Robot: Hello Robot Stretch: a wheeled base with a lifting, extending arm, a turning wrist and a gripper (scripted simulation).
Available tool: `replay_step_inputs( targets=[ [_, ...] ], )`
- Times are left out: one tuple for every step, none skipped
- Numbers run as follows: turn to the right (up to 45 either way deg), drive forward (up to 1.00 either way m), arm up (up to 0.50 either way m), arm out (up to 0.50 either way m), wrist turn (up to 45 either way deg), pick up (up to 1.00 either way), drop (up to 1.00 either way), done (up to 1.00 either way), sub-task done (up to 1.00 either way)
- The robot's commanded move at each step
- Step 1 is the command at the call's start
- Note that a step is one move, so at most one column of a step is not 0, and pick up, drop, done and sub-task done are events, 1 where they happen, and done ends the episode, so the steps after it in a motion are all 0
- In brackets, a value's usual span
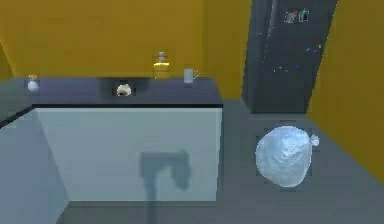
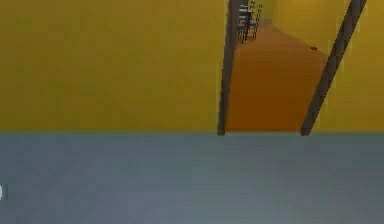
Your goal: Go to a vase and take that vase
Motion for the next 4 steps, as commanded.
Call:
replay_step_inputs(
  targets=[
    [-33.0, 0.00, 0.00, 0.00, 0.0, 0.00, 0.00, 0.00, 0.00],
    [0.0, 0.50, 0.00, 0.00, 0.0, 0.00, 0.00, 0.00, 0.00],
    [-45.0, 0.00, 0.00, 0.00, 0.0, 0.00, 0.00, 0.00, 0.00],
    [-45.0, 0.00, 0.00, 0.00, 0.0, 0.00, 0.00, 0.00, 0.00]
  ],
)
